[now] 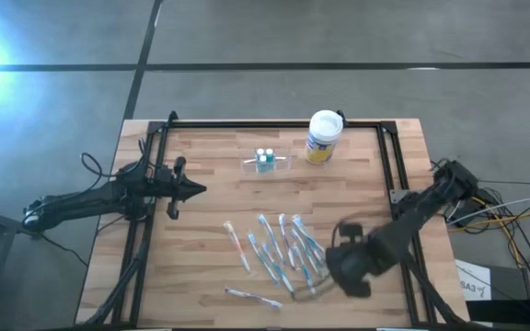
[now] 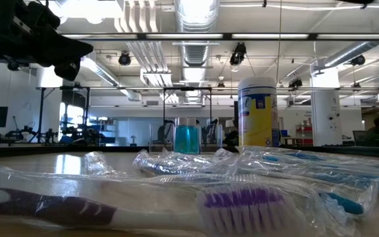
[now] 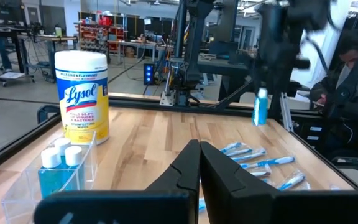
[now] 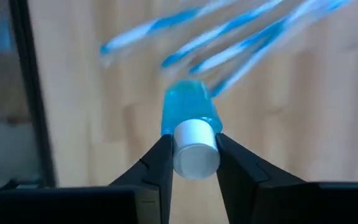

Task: Pick & Place toothbrushing station
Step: Put the blue mouthwash bottle into the transparent toothbrush holder

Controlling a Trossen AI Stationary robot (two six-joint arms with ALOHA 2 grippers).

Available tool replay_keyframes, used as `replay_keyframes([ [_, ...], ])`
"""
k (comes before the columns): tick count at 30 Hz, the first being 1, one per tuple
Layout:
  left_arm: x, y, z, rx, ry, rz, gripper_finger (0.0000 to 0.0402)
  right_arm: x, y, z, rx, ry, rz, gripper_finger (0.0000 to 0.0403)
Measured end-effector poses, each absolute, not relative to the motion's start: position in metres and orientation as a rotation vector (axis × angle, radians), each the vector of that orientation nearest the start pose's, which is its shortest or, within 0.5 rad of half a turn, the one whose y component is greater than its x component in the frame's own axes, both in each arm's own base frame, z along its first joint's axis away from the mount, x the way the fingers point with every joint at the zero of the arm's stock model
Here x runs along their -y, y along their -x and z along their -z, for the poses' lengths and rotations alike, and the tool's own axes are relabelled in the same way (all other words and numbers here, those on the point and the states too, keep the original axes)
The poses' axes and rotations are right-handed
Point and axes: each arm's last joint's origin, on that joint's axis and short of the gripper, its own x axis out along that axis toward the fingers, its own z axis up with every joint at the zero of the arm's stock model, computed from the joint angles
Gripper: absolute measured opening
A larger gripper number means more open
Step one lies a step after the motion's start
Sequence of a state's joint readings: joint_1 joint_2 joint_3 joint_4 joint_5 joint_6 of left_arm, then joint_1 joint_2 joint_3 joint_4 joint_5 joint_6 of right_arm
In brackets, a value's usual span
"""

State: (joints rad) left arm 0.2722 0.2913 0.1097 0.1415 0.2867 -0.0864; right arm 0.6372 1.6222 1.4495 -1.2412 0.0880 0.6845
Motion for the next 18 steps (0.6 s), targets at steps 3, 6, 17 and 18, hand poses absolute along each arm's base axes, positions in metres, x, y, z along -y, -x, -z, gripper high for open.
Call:
replay_keyframes([
  [3,-0.023,-0.112,-0.19,-0.038,0.096,0.013,0.001,-0.141,-0.251,-0.318,-1.326,-0.038,0.049,0.0086],
  [6,-0.023,-0.112,-0.19,-0.038,0.097,0.013,0.001,-0.101,-0.263,-0.342,-1.285,-0.056,0.087,0.0086],
  [17,-0.024,-0.112,-0.191,-0.034,0.092,-0.015,0.001,0.03,-0.323,-0.38,-1.251,0.065,0.137,0.0086],
  [18,-0.024,-0.112,-0.191,-0.031,0.091,-0.015,0.001,0.039,-0.33,-0.381,-1.249,0.066,0.134,0.0086],
])
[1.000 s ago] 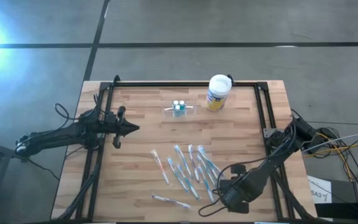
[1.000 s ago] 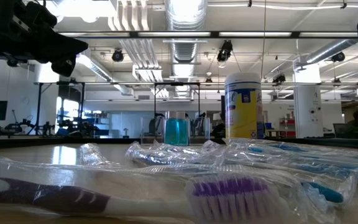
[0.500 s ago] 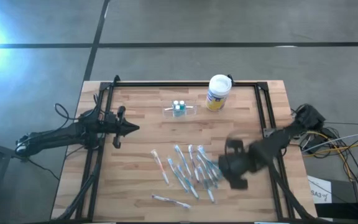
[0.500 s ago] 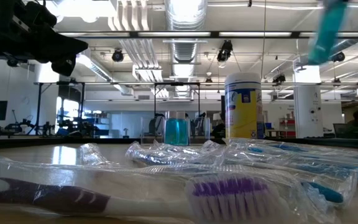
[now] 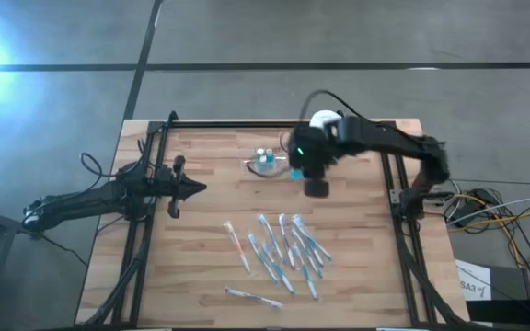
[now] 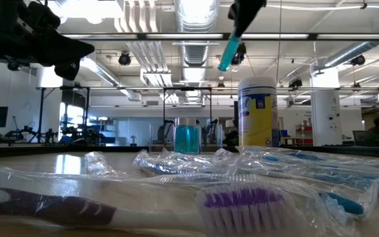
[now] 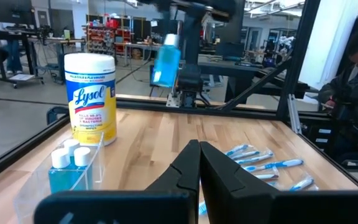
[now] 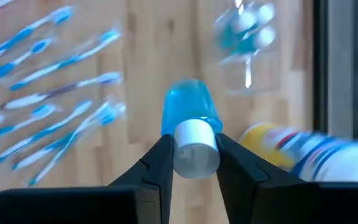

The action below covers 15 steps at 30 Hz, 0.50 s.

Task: Pick & Place toothbrushing station
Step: Put the blue mouthwash bottle into the transparent toothbrush holder

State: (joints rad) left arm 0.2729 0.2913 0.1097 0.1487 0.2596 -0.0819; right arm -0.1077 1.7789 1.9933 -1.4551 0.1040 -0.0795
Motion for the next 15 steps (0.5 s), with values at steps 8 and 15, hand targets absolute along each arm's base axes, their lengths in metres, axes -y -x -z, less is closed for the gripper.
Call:
replay_keyframes([
  [8,-0.024,-0.112,-0.191,-0.031,0.09,-0.015,0.001,0.08,-0.393,-0.357,-1.335,0.222,-0.006,0.0086],
  [15,-0.024,-0.113,-0.191,-0.035,0.084,-0.014,0.001,0.099,-0.408,-0.32,-1.444,0.298,-0.1,0.0086],
])
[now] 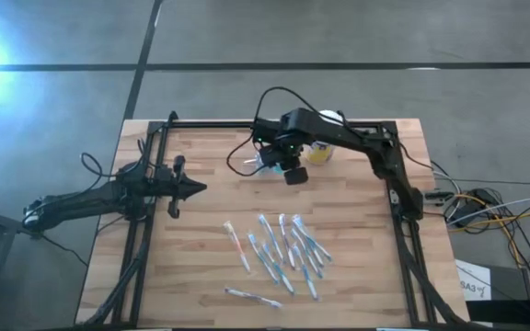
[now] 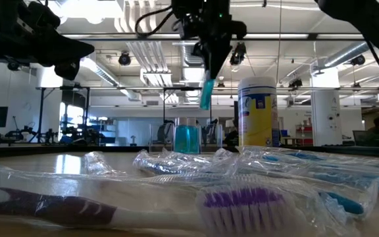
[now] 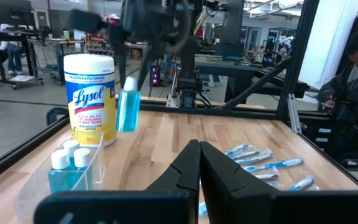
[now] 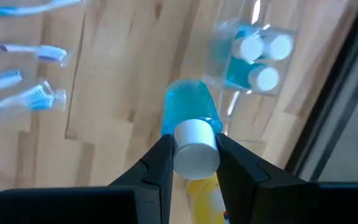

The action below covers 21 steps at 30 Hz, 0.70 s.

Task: Pick & Place toothbrushing station
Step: Put the blue mouthwash bottle into the transparent toothbrush holder

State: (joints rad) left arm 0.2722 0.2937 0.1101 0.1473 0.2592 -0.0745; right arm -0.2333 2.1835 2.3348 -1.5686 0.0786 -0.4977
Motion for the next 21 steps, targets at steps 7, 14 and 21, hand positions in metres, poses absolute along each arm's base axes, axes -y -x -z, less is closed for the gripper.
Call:
replay_keyframes([
  [7,-0.024,-0.113,-0.191,-0.037,0.079,-0.015,0.001,0.12,-0.418,-0.319,-1.336,0.299,-0.015,0.0086],
  [14,-0.024,-0.113,-0.19,-0.045,0.081,-0.015,0.001,0.134,-0.417,-0.319,-1.309,0.248,0.051,0.0086],
  [21,-0.024,-0.113,-0.189,-0.049,0.091,-0.016,0.001,0.135,-0.417,-0.307,-1.355,0.251,0.064,0.0086],
])
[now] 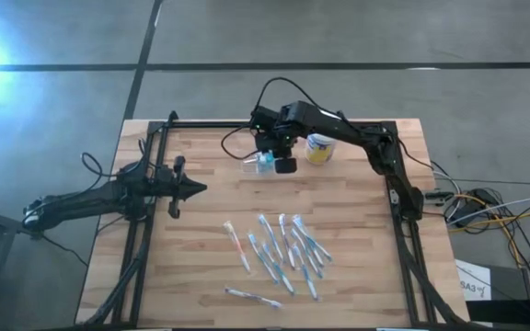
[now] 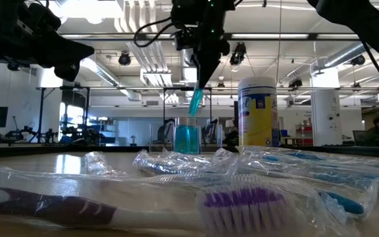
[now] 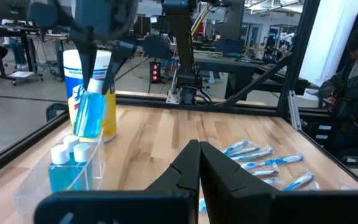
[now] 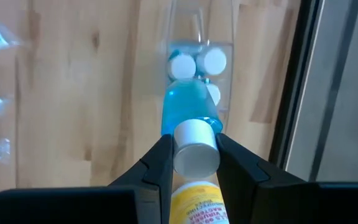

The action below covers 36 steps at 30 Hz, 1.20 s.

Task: Pick & Place toothbrushing station
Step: Put the blue mouthwash bottle into the transparent toothbrush holder

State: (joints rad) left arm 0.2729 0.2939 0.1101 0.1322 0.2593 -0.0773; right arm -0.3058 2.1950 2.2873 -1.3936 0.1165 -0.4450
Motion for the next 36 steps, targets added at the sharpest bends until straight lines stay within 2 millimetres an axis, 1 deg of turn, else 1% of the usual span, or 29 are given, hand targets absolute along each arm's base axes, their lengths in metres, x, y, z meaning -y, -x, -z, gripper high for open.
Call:
replay_keyframes([
  [10,-0.024,-0.113,-0.189,-0.049,0.117,-0.016,0.001,0.138,-0.423,-0.288,-1.352,0.284,0.067,0.0086],
  [31,-0.024,-0.113,-0.189,-0.047,0.121,-0.036,0.001,0.141,-0.422,-0.284,-1.382,0.366,0.027,0.0086],
  [34,-0.024,-0.113,-0.189,-0.046,0.126,-0.039,0.001,0.142,-0.424,-0.278,-1.394,0.376,0.01,0.0086],
  [36,-0.025,-0.113,-0.189,-0.047,0.126,-0.041,0.001,0.143,-0.427,-0.27,-1.416,0.382,-0.007,0.0086],
])
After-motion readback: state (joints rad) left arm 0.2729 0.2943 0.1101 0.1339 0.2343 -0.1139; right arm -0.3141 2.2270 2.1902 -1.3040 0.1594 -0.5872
